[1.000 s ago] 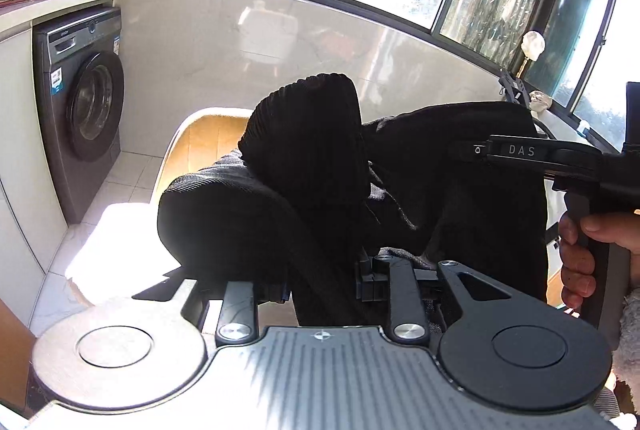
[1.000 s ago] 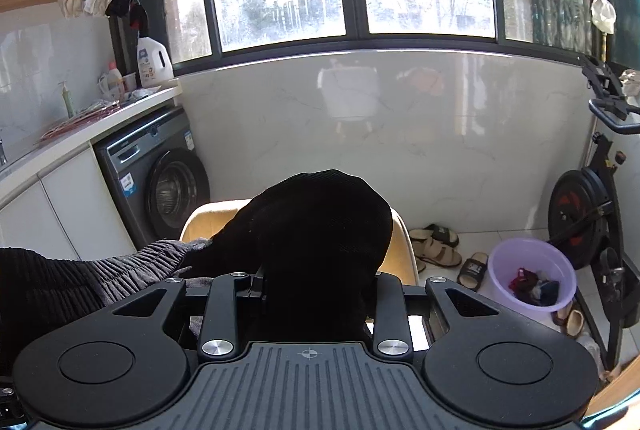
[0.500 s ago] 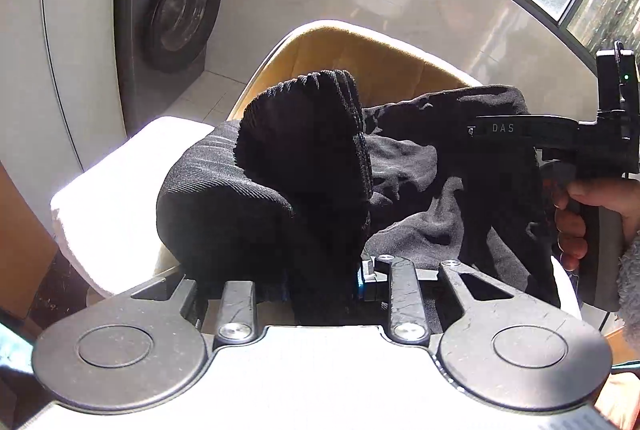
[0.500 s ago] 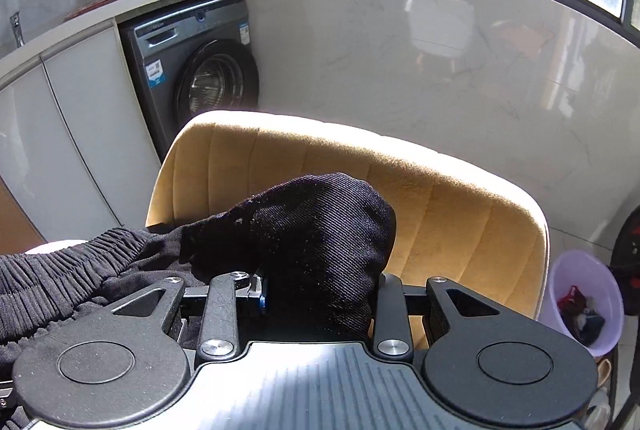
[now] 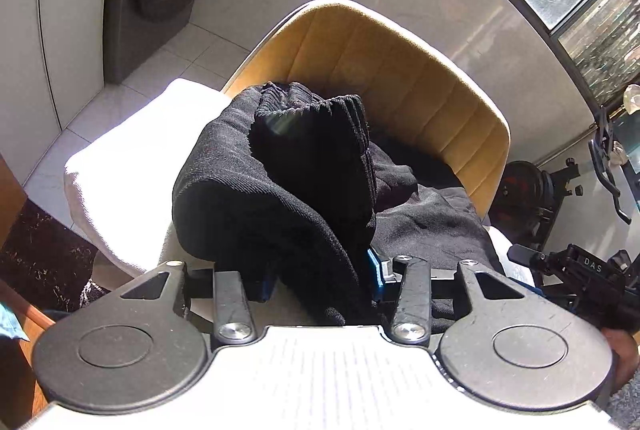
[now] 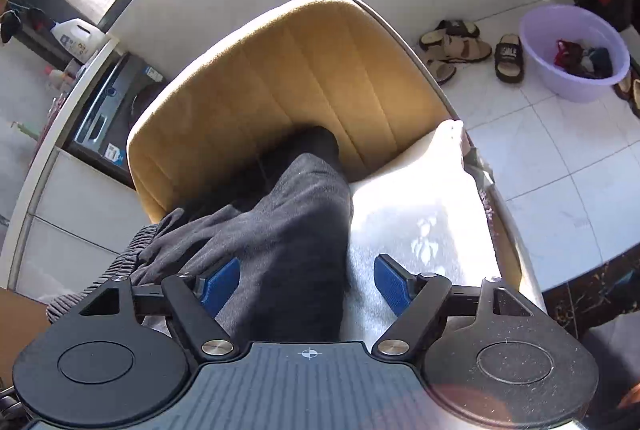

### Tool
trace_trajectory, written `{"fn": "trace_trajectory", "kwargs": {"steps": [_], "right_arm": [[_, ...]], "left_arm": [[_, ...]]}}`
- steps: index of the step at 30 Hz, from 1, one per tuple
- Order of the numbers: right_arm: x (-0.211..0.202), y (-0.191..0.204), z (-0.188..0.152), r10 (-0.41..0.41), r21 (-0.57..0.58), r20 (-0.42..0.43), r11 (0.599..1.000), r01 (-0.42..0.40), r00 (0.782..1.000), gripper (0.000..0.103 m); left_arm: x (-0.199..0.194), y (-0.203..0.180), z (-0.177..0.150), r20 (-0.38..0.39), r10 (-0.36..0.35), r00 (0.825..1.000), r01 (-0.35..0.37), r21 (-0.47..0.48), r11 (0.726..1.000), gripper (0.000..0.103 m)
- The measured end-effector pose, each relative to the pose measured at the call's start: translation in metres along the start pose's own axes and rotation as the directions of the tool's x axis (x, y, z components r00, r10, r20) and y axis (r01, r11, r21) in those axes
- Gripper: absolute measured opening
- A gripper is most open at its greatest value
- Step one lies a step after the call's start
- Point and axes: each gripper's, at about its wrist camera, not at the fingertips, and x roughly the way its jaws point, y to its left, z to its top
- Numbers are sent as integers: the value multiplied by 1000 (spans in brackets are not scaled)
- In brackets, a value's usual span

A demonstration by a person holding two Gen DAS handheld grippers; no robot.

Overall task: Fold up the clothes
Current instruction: 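Lower the bundle onto the clothes stack on the chair and open both grippers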

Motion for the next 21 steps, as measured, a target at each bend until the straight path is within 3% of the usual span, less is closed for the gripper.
{"fn": "trace_trajectory", "kwargs": {"steps": [4, 7, 8, 9, 10, 12, 16, 19, 21], "right_arm": [[-23, -27, -38, 103, 146, -28, 984, -97, 994, 66], [-25, -31, -52, 135, 223, -13, 966, -129, 991, 59], [-26, -33, -51, 130, 236, 6, 963, -128, 992, 49], [-27, -32, -51, 123, 243, 21, 962, -125, 992, 32], [-27, -31, -49, 116, 246, 38, 961, -122, 992, 25], [-33, -22, -40, 87, 204, 83, 974, -103, 993, 16], [-54, 28, -21, 16, -28, 195, 1000, -10, 981, 13], [-51, 38, -25, -34, -113, 196, 992, 57, 980, 13], [-42, 33, -35, -75, -139, 179, 985, 101, 981, 13]], "left_arm": [[-19, -16, -3, 17, -10, 1000, 9, 69, 998, 44], [-31, -30, -1, 61, 12, 998, -24, 197, 980, 44], [-35, -35, 0, 79, 16, 997, -33, 225, 974, 44], [-40, -39, 1, 100, 18, 995, -42, 245, 968, 44], [-45, -43, 3, 121, 18, 993, -49, 265, 963, 44], [-55, -54, 9, 160, -12, 987, -37, 296, 954, 44], [-47, -71, 22, 205, -21, 978, -55, 357, 932, 45], [-16, -68, 30, 165, -11, 986, -47, 341, 939, 45], [9, -60, 28, 96, 30, 995, -62, 349, 935, 45]]}}
